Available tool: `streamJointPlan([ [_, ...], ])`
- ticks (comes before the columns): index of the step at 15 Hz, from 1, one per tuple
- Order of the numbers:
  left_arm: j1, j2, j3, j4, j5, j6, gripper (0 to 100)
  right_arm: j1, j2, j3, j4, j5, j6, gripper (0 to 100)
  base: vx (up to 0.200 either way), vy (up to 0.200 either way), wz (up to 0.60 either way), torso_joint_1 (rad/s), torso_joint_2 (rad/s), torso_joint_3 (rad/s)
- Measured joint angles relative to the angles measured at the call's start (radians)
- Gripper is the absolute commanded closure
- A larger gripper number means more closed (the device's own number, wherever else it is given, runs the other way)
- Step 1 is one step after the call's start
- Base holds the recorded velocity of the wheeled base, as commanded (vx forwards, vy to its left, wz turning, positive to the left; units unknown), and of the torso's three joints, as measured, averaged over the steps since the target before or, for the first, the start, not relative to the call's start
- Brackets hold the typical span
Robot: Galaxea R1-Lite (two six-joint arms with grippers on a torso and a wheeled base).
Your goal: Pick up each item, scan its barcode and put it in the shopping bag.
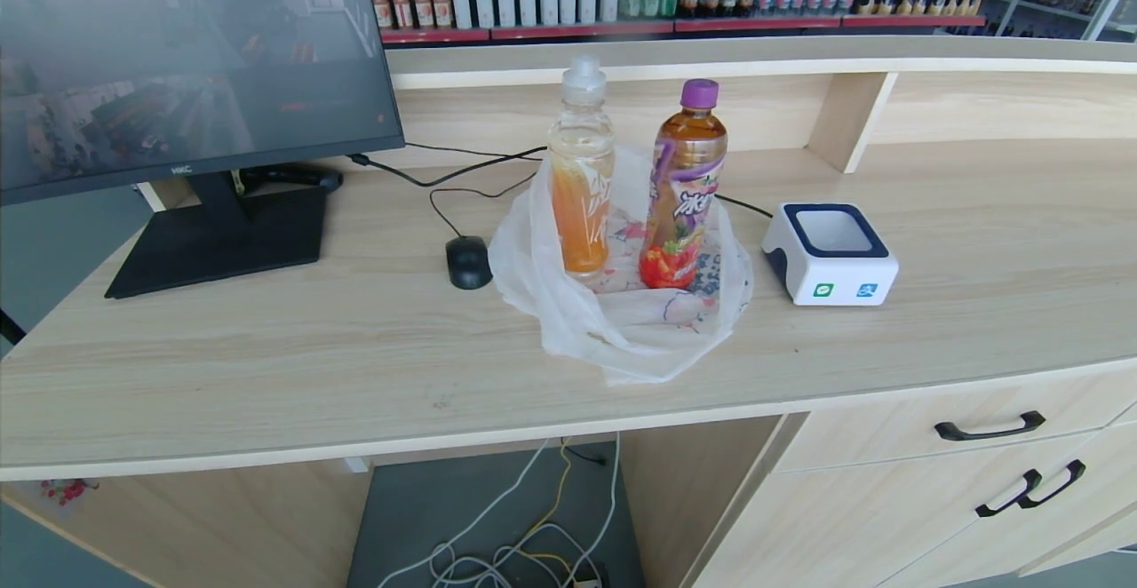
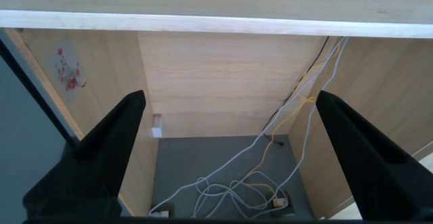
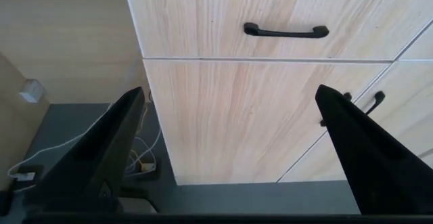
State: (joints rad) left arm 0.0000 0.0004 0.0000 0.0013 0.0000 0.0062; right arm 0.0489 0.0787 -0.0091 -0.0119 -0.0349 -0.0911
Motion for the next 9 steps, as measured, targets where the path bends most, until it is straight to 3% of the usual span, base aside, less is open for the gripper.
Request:
streamJointPlan([
  [9,0.000,0.000,0.000,0.000,0.000,0.001,0,-0.049,-0.079,0.009,-0.050,-0.011,0.047,0,0.000,0.000,0.00,0.000,0.00,0.000],
])
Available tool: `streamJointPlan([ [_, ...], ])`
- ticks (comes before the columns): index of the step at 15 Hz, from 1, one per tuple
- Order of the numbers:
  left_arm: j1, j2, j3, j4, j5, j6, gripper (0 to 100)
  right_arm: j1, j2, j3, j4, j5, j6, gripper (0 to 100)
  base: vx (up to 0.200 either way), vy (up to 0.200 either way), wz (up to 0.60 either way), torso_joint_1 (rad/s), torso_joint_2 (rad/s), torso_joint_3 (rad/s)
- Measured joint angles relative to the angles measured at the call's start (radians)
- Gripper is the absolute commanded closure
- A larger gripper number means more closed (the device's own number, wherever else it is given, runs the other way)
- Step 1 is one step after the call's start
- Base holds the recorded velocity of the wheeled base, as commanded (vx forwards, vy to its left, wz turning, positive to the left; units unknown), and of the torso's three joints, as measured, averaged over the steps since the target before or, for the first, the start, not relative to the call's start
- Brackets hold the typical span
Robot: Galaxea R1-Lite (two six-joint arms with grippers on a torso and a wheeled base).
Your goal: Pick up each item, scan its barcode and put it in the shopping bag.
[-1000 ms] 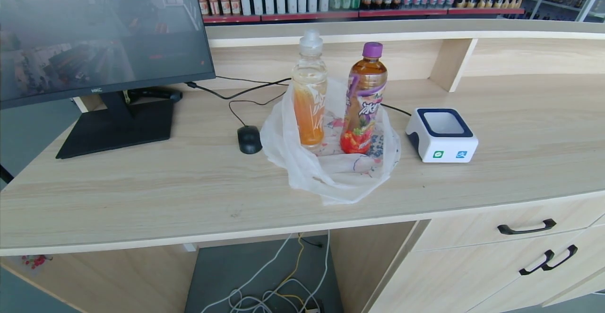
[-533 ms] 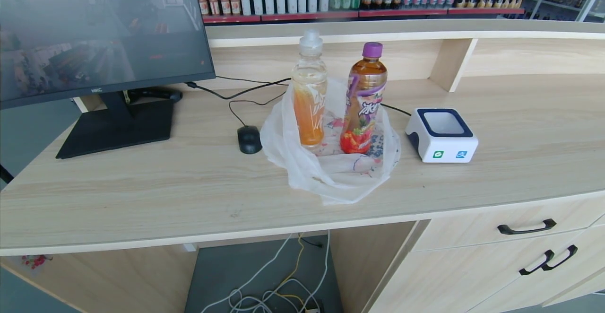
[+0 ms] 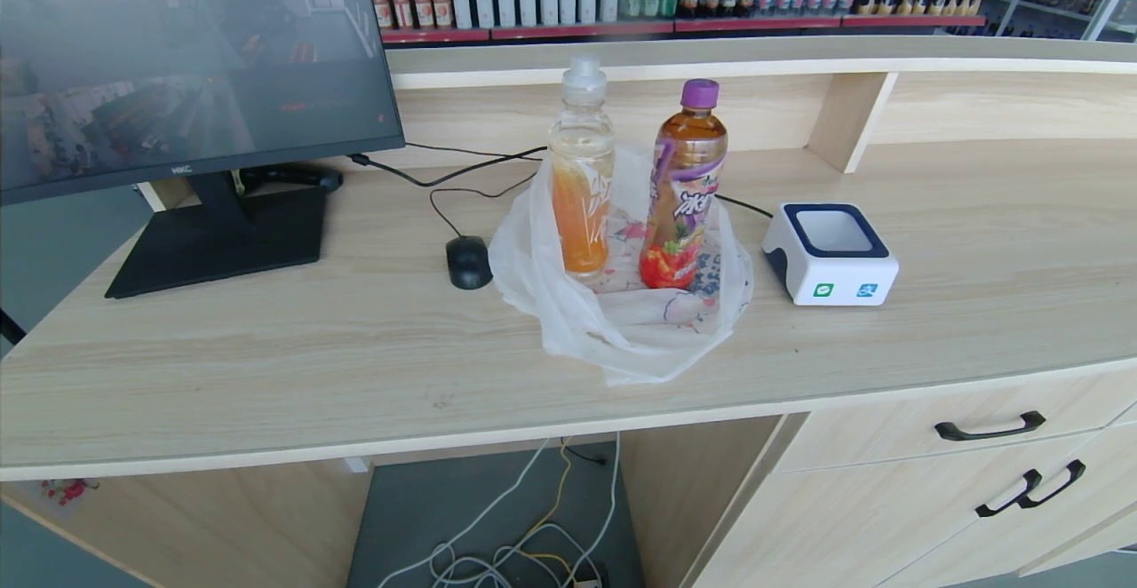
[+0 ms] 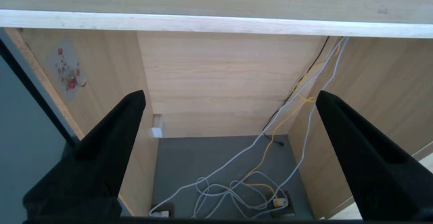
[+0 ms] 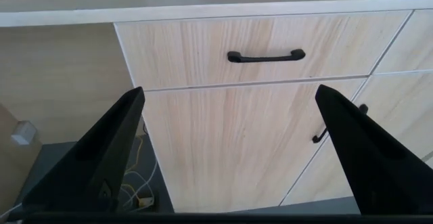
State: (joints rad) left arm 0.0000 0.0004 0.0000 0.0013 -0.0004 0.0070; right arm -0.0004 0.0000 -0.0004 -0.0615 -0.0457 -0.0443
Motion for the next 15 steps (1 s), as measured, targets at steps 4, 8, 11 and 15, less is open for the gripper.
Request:
streamJointPlan([
  [4,0.000,0.000,0.000,0.000,0.000,0.000,0,0.000,0.000,0.000,0.063,0.019,-0.014,0,0.000,0.000,0.00,0.000,0.00,0.000],
  [8,0.000,0.000,0.000,0.000,0.000,0.000,0,0.000,0.000,-0.001,0.064,0.021,-0.013,0,0.000,0.000,0.00,0.000,0.00,0.000],
  [11,0.000,0.000,0.000,0.000,0.000,-0.002,0,0.000,0.000,-0.001,0.065,0.021,-0.013,0,-0.067,0.000,0.00,0.001,0.00,-0.001],
  [15,0.000,0.000,0.000,0.001,0.000,0.000,0,0.000,0.000,-0.001,0.064,0.021,-0.013,0,0.000,0.000,0.00,0.000,0.00,0.000],
])
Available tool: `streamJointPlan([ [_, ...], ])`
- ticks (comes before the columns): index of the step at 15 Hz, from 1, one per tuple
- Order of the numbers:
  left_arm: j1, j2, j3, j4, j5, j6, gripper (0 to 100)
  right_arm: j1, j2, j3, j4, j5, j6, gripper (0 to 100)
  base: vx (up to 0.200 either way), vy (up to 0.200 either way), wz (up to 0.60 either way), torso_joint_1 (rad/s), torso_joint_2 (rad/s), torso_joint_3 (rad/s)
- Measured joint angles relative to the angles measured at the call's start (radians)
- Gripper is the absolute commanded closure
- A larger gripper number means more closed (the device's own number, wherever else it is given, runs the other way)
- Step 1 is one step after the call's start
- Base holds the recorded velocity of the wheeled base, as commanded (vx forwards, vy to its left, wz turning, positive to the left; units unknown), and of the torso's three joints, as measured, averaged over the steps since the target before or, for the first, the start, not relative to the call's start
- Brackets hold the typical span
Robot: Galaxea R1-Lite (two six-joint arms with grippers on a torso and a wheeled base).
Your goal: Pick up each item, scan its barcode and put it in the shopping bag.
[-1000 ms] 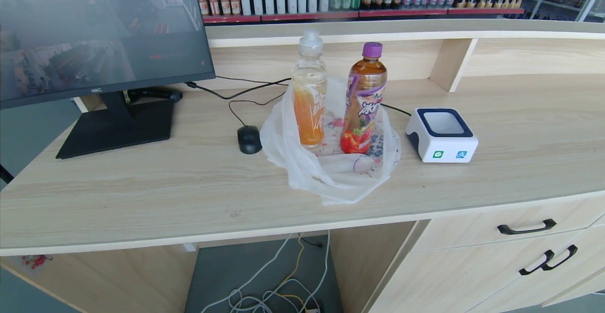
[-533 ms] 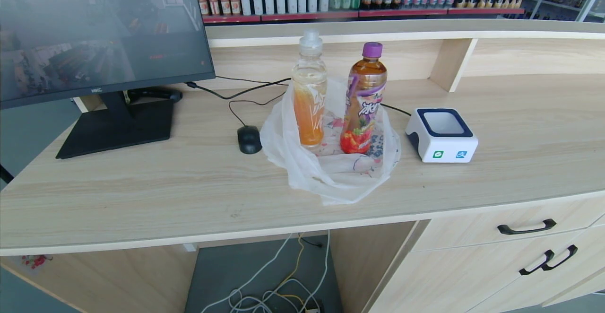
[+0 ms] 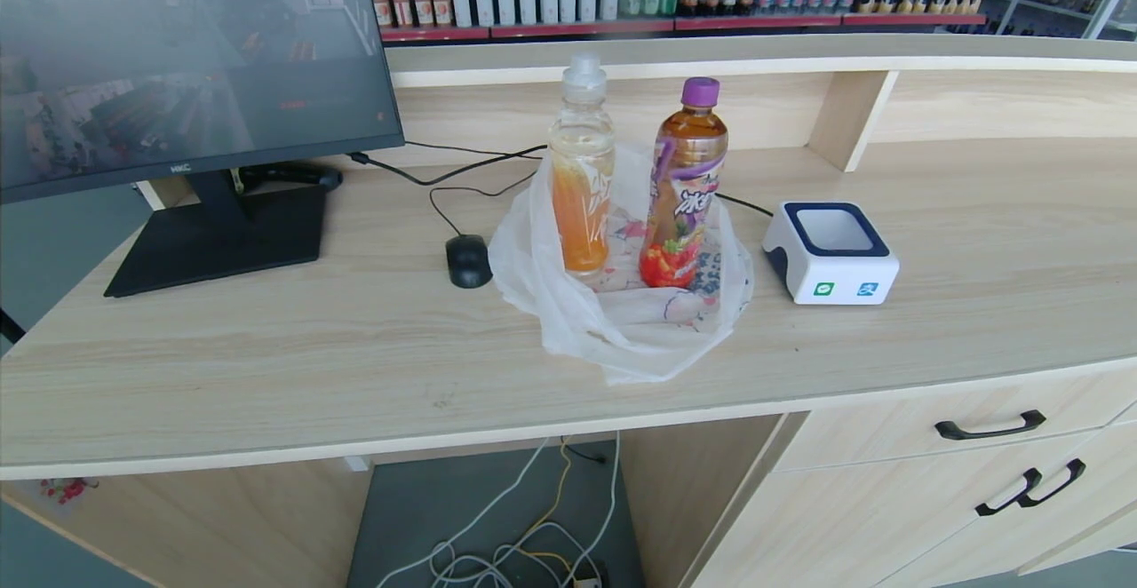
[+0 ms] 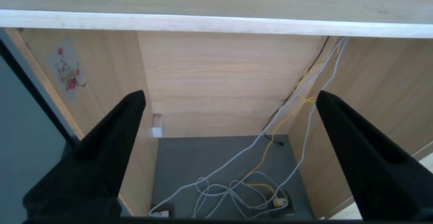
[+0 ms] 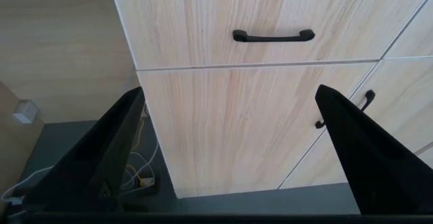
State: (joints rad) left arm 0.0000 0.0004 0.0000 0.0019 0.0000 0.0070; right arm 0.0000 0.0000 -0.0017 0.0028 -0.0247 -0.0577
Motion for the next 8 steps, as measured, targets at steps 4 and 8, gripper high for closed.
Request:
streamJointPlan([
  [4,0.000,0.000,0.000,0.000,0.000,-0.003,0,0.000,0.000,0.000,0.000,0.000,0.000,0,0.000,-0.100,0.00,0.004,0.00,0.001],
  [8,0.000,0.000,0.000,-0.001,0.000,-0.001,0,0.000,0.000,0.000,0.000,0.000,0.000,0,0.000,-0.200,0.00,0.005,0.00,0.002],
])
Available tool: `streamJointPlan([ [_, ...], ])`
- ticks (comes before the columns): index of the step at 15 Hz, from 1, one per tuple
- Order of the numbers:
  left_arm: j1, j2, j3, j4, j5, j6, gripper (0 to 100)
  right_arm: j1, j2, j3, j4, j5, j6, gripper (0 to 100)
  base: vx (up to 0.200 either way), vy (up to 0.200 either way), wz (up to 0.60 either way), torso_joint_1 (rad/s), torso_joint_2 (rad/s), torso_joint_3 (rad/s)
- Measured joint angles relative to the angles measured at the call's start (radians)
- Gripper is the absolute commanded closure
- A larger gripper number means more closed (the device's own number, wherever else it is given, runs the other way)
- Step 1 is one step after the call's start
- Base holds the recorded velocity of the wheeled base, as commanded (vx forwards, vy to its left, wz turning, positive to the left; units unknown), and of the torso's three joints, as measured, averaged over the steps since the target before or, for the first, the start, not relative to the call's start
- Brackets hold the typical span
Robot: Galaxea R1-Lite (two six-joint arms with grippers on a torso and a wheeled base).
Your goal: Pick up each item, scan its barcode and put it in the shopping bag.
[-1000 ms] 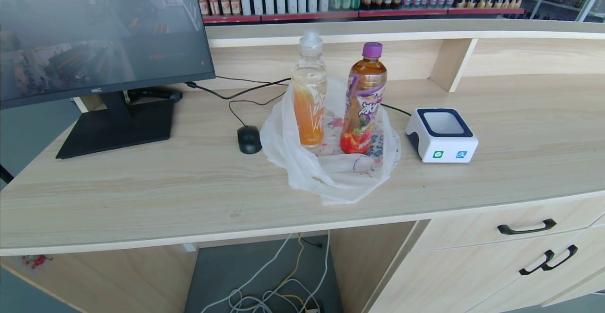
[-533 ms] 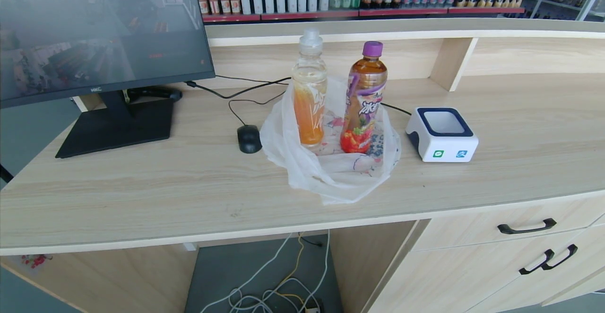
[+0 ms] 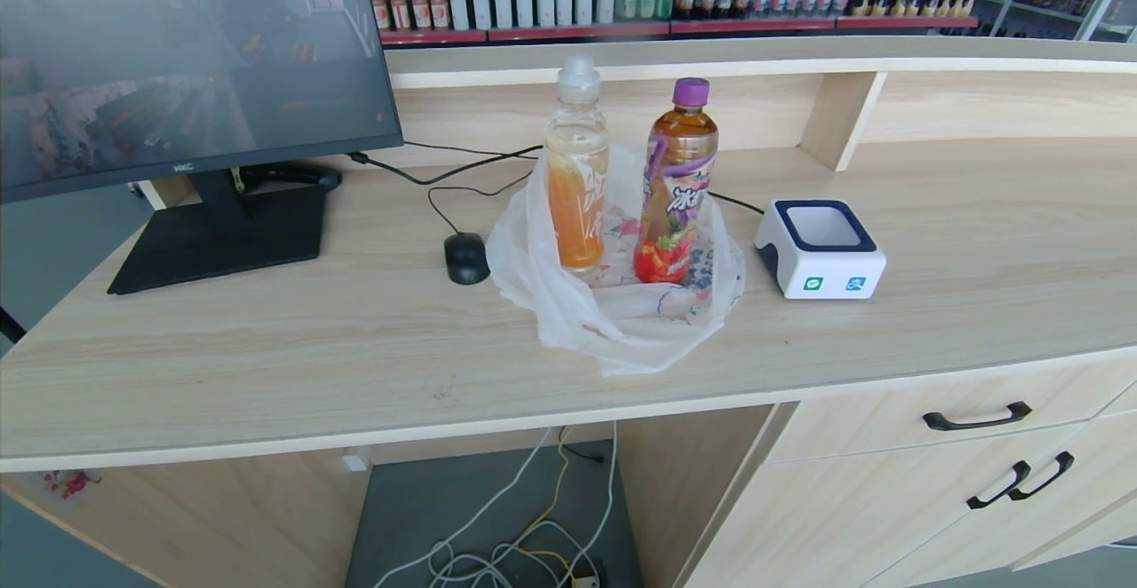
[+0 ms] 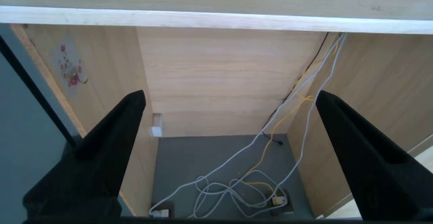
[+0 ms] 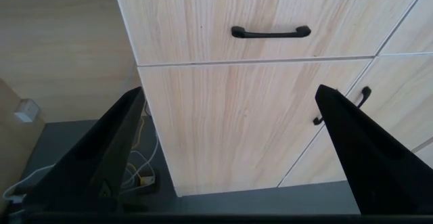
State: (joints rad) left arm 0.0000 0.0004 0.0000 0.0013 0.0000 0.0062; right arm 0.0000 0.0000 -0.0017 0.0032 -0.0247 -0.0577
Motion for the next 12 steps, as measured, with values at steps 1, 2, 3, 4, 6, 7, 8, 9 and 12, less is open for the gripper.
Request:
streamJointPlan([
  [1,0.000,0.000,0.000,0.001,0.000,-0.001,0,-0.001,0.000,0.000,0.000,0.000,-0.001,0,0.000,-0.200,0.00,0.022,0.00,-0.007],
  [2,0.000,0.000,0.000,0.000,0.000,-0.001,0,0.000,0.000,0.000,0.000,0.000,-0.001,0,0.000,-0.200,0.00,0.022,0.01,-0.002],
  [3,0.001,0.000,0.000,0.000,0.000,-0.001,0,0.002,0.000,0.000,0.000,0.000,0.000,0,0.000,-0.200,0.00,0.007,0.00,0.007],
  [4,0.000,0.000,0.000,0.000,0.000,-0.001,0,0.000,0.000,0.000,0.000,0.000,0.000,0,0.000,-0.200,0.00,-0.007,-0.01,0.002],
  [6,0.000,0.000,0.000,0.000,0.000,-0.003,0,0.000,0.000,0.000,0.000,0.000,-0.004,0,0.000,-0.200,0.00,0.002,0.00,0.007],
  [7,0.000,0.000,0.000,0.000,0.000,-0.003,0,0.000,0.000,0.000,0.000,0.000,-0.003,0,0.000,-0.200,0.00,0.002,0.01,0.007],
  [8,0.000,0.000,0.000,0.000,0.000,-0.003,0,0.000,0.000,0.000,0.000,0.000,-0.001,0,0.000,-0.200,0.00,-0.007,0.01,0.007],
  [9,0.000,0.000,0.000,0.000,0.000,-0.003,0,0.000,0.000,0.000,0.000,0.000,0.007,0,0.000,-0.200,0.00,-0.002,-0.01,0.007],
  [12,0.000,0.000,0.000,-0.001,0.000,-0.005,0,0.000,0.000,0.000,0.000,0.000,0.014,0,0.000,-0.200,0.00,0.004,0.00,0.001],
])
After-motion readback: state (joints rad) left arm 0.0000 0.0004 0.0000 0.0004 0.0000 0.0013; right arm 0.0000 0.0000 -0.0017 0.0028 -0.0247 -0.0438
